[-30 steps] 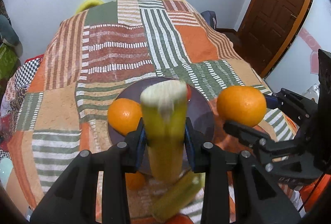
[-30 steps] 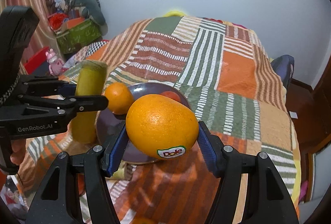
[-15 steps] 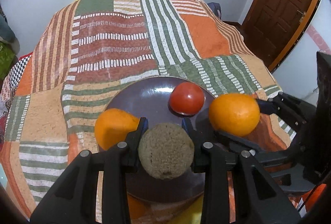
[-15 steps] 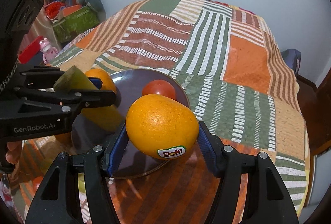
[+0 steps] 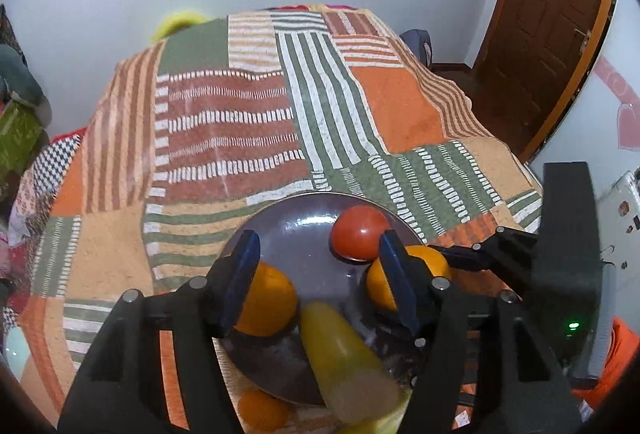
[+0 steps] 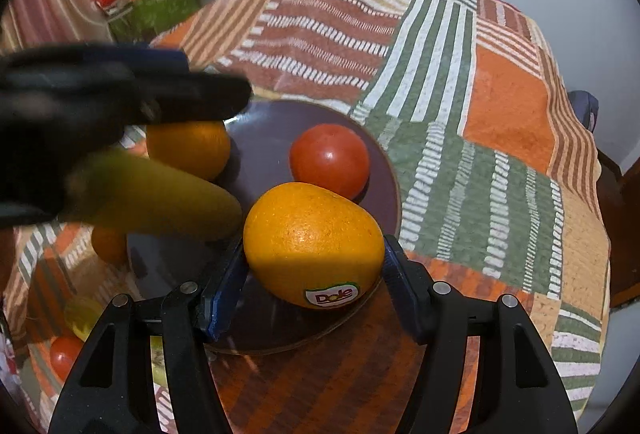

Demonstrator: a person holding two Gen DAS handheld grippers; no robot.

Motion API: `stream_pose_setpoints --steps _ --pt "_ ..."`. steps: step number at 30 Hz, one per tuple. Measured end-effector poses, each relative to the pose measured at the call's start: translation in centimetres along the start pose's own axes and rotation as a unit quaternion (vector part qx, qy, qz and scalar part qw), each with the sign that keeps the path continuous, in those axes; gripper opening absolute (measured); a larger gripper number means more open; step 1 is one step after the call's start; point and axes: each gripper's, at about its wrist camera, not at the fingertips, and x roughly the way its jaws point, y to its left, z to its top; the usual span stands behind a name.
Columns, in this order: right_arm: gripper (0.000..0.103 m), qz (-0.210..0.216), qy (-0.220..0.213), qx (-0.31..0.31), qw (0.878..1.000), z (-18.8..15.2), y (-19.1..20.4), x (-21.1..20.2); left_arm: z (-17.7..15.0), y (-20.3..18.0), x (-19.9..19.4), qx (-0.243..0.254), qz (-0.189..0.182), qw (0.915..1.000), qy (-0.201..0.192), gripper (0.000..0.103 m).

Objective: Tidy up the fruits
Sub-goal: 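Place the Dole orange on the plate with the right tool while the left tool lays the squash there, then open both tools and withdraw them from the plate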

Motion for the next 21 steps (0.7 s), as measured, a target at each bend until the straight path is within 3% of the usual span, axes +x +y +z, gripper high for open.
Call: stream_pose_setpoints --steps 2,6,13,21 --pt "0.063 0.002 0.001 0.0 1.0 -0.1 0.1 -0.2 -0.2 0.1 -0.5 0.002 0.004 1.0 -0.002 0.062" --pt "0.083 -0.008 -0.041 0.0 0.999 0.2 0.3 -2.6 -0.8 0.7 -1.8 -0.003 0.013 0.9999 -0.004 0.062" --pt "0.083 -0.021 -0.072 0.005 0.997 0.3 0.6 -6.7 -2.9 2.3 -4.2 -0.023 0.011 0.9997 0.001 0.064" --pt "0.084 -0.034 -0.084 0.004 0.996 -1.8 2.2 -8.9 -8.3 3.4 -6.0 -0.033 0.012 0.9989 0.03 0.066"
